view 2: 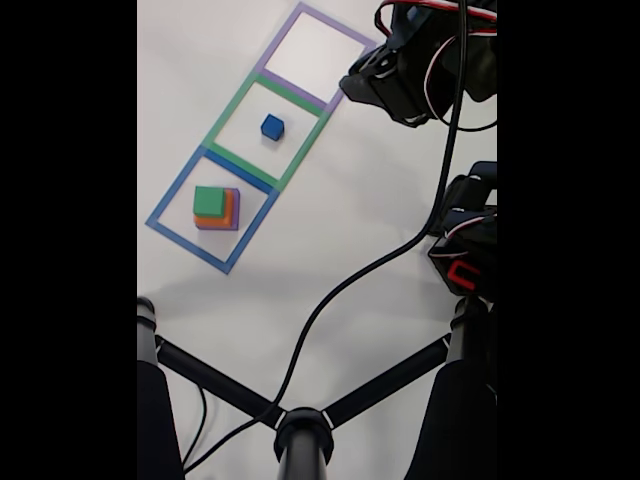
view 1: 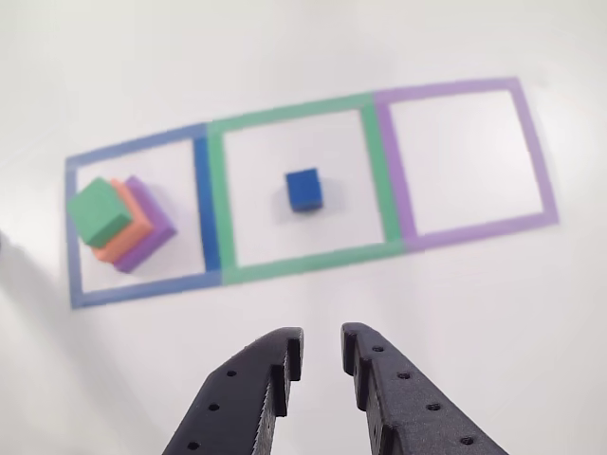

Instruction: Tower of hanoi

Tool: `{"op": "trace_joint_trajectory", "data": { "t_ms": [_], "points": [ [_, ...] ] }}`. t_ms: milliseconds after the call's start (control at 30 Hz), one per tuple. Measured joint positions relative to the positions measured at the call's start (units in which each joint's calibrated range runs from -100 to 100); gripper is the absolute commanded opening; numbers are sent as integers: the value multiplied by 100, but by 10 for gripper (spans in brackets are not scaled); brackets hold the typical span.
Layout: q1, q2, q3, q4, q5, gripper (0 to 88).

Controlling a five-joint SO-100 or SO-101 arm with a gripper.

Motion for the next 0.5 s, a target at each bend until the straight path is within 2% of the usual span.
{"op": "trace_joint_trajectory", "data": {
  "t_ms": [100, 233, 367, 500],
  "points": [
    [319, -186, 383, -16, 158, 29],
    [647, -574, 1201, -313, 709, 62],
    [884, -1165, 2437, -1140, 1241, 130],
    [1064, -1714, 4003, -2424, 1635, 183]
  ]
}}
